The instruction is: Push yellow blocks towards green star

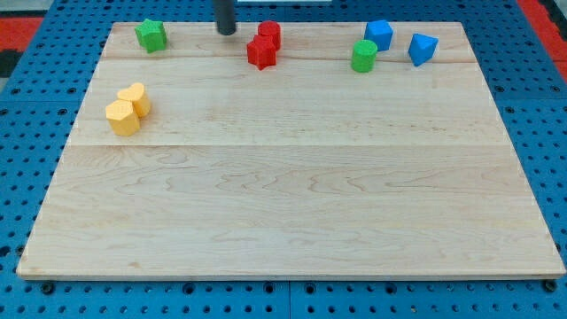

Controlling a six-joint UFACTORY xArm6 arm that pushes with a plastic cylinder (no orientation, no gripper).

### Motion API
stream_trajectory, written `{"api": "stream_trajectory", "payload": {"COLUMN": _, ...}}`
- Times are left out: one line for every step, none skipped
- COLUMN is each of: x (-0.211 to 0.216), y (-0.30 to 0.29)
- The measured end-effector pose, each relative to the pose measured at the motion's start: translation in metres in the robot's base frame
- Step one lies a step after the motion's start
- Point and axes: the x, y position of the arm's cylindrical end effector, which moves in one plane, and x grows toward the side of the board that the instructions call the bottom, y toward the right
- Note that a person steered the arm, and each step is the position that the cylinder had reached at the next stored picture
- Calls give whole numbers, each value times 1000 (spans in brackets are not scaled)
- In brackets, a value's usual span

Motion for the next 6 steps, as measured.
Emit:
{"api": "stream_trajectory", "payload": {"x": 13, "y": 47}}
{"api": "stream_trajectory", "payload": {"x": 62, "y": 55}}
{"api": "stream_trajectory", "payload": {"x": 86, "y": 64}}
{"api": "stream_trajectory", "payload": {"x": 128, "y": 66}}
{"api": "stream_trajectory", "payload": {"x": 189, "y": 61}}
{"api": "stream_trajectory", "payload": {"x": 267, "y": 15}}
